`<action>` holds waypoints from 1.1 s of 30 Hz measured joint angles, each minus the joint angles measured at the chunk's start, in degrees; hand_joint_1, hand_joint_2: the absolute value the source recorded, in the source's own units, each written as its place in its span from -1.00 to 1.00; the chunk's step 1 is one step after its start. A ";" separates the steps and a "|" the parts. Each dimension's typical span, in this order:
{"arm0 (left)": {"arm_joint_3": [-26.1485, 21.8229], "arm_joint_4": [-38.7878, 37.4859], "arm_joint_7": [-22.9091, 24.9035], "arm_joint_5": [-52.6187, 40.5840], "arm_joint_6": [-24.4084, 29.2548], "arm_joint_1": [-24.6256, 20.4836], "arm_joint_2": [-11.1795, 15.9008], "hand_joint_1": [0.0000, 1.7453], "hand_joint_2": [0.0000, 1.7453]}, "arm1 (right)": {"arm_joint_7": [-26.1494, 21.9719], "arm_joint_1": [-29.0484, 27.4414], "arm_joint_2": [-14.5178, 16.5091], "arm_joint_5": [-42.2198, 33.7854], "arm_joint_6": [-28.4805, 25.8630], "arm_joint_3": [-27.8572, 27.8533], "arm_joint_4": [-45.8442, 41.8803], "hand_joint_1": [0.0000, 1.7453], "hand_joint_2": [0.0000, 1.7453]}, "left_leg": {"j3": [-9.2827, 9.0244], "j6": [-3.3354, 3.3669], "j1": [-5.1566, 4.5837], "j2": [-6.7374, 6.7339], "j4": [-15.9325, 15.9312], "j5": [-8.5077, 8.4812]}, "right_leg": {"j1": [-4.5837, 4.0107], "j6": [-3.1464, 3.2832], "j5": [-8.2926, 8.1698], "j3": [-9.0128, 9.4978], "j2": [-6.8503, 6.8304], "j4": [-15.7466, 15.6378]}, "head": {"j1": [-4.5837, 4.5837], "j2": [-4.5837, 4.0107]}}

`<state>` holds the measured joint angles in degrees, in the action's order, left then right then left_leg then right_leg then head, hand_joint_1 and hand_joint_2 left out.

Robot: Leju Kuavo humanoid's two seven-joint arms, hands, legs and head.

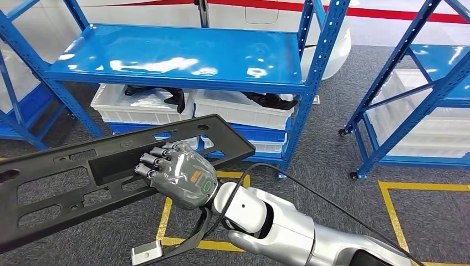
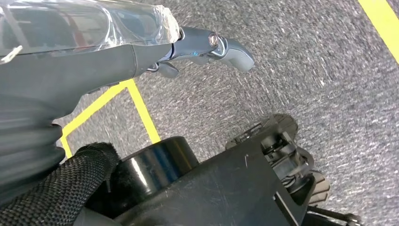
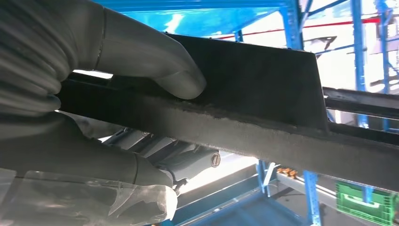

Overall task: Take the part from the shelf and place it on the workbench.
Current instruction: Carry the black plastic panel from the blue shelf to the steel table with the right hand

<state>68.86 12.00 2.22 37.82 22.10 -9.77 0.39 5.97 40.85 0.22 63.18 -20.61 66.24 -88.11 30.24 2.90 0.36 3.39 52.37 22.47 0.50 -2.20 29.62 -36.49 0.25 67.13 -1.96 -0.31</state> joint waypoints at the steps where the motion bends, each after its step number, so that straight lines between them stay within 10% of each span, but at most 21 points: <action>1: -0.01 0.01 0.04 -0.01 0.00 -0.08 -0.01 -1.00 1.00 | 0.00 0.02 0.01 -0.02 0.00 -0.01 0.01 1.00 1.00 | 0.09 -0.15 0.05 0.69 0.23 0.07 | 0.24 0.01 -2.09 2.08 1.25 -4.35 | 0.01 0.00; 5: -0.01 0.01 0.28 -0.33 -0.03 -0.42 0.01 -1.00 1.00 | 0.03 0.01 0.07 -0.09 0.04 -0.02 0.02 1.00 1.00 | 1.95 -1.55 0.15 3.26 1.39 -0.11 | 0.72 0.33 -4.24 5.07 4.82 -12.03 | -0.03 0.02; 8: 0.01 0.01 0.35 -0.75 -0.01 -0.28 0.04 -1.00 1.00 | 0.09 0.08 0.15 -0.14 0.09 -0.06 0.01 1.00 1.00 | 3.62 -2.56 0.39 2.28 3.18 0.73 | 0.80 1.30 -4.63 4.74 2.68 -12.19 | -0.13 0.01; 13: -0.02 0.03 0.32 -0.97 -0.08 -0.61 0.05 -1.00 1.00 | 0.11 0.08 0.01 -0.17 0.34 -0.07 0.01 1.00 1.00 | 10.78 -3.53 0.42 -2.08 19.15 7.10 | 0.47 1.95 -4.59 4.76 -1.33 -12.29 | -0.44 0.00; 18: 0.05 0.03 1.03 -1.73 -0.24 -0.05 0.19 -1.00 1.00 | 0.43 0.07 -0.09 -0.19 0.98 -0.09 -0.20 1.00 1.00 | 2.45 -2.31 -0.41 -5.60 3.60 0.63 | -0.10 1.77 -4.44 4.78 -3.99 -12.24 | -0.44 0.01; 21: 0.09 0.02 1.38 -1.91 -0.35 0.11 0.32 -1.00 1.00 | 0.94 0.04 -0.34 -0.18 1.29 -0.11 -0.48 1.00 1.00 | 1.99 -1.39 -0.89 -5.55 1.39 0.46 | -0.43 1.17 -4.38 4.62 -5.47 -12.23 | -0.43 0.01; 24: 0.08 0.02 1.70 -2.22 -0.84 0.11 0.33 -1.00 1.00 | 1.41 -0.09 -0.62 -0.02 1.43 -0.14 -0.74 1.00 1.00 | 1.74 -0.47 -0.33 -3.90 0.85 -0.19 | -0.24 0.34 -1.95 3.55 -3.36 -9.02 | -0.26 0.01; 28: 0.08 0.03 2.10 -2.74 -1.21 0.02 0.33 -1.00 1.00 | 1.97 -0.84 -1.35 0.36 1.50 -0.17 -1.03 1.00 1.00 | 1.76 0.00 -0.16 -1.57 0.82 -0.45 | -0.06 -0.06 4.22 -2.88 -0.57 5.19 | 0.03 0.01; 30: 0.08 0.03 2.24 -3.01 -1.22 -0.06 0.33 -1.00 1.00 | 2.22 -1.19 -1.72 0.72 1.78 -0.18 -1.18 1.00 1.00 | 1.70 -0.08 -0.01 -0.06 0.98 -0.42 | 0.18 -0.27 2.02 -2.22 -0.37 3.49 | 0.03 0.01; 33: 0.08 0.03 2.28 -3.35 -0.94 -0.38 0.43 -1.00 1.00 | 2.70 -1.21 -2.03 1.26 2.44 -0.28 -1.82 1.00 1.00 | 2.19 -0.90 0.19 2.17 2.06 0.06 | 1.14 -0.70 -3.23 2.93 3.08 -7.73 | 0.04 0.01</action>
<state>68.94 12.04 4.50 34.47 21.16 -10.15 0.82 8.67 39.64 -1.81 64.45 -18.17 65.96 -89.93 32.44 2.00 0.55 5.56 54.43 22.53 1.64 -2.90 26.39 -33.56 3.32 59.40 -1.92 -0.30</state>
